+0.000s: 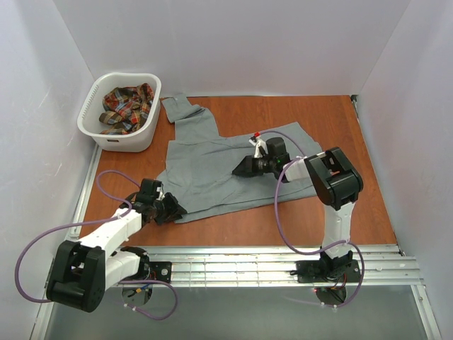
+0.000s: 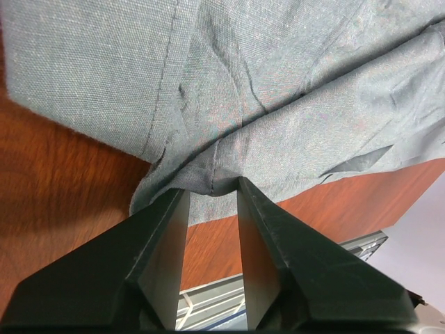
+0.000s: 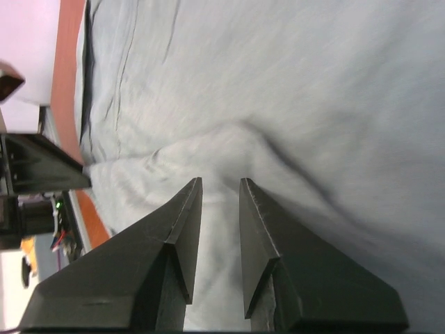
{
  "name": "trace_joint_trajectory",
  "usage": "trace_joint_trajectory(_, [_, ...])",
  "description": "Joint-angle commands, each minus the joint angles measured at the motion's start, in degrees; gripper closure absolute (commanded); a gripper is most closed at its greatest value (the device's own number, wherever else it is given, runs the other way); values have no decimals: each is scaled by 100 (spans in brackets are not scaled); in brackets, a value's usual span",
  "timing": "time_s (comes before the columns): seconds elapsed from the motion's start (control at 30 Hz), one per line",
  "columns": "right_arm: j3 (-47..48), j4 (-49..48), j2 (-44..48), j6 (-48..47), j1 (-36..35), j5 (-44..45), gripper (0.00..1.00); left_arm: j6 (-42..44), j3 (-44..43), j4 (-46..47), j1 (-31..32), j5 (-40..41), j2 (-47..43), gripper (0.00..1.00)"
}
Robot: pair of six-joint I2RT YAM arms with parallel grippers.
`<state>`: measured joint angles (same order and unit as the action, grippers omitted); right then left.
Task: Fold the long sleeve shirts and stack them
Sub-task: Fold the shirt
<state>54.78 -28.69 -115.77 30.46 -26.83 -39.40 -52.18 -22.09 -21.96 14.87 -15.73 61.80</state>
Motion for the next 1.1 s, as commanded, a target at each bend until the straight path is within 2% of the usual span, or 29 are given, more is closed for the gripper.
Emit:
trace_joint_trajectory(0.0, [357,-190,-130,-304,336,-130,79,24,170,-274,-64,96,-63,73])
trace_joint_trajectory(0.1, [454,-172,-104,-321,512,-208,78,147,-14,-362,-64,52,-124,71])
trace_joint_trajectory(0.13, [480,-164,0,-347,477,-313,78,208,-189,-397,-64,43,-194,68])
trace_joint_trajectory(0.23, [411,-128,264,-409,214,-314,79,384,-637,-371,-55,-201,-387,61])
trace_joint_trajectory(0.37, [314,-146,519,-339,-208,-200,78,525,-1147,-143,7,-475,-336,56])
trace_joint_trajectory(0.5, [401,-155,503,-313,-752,37,78,552,-1377,77,252,-624,-11,56])
trace_joint_trajectory(0.67, [595,-286,-59,-172,-991,2,78,385,-1290,306,446,-555,385,58])
trace_joint_trajectory(0.87, [586,-585,-438,-93,-816,29,78,279,-868,420,446,-283,719,62])
trace_joint_trajectory(1.07, [463,-682,-412,-233,35,11,77,279,-428,464,420,-132,913,63])
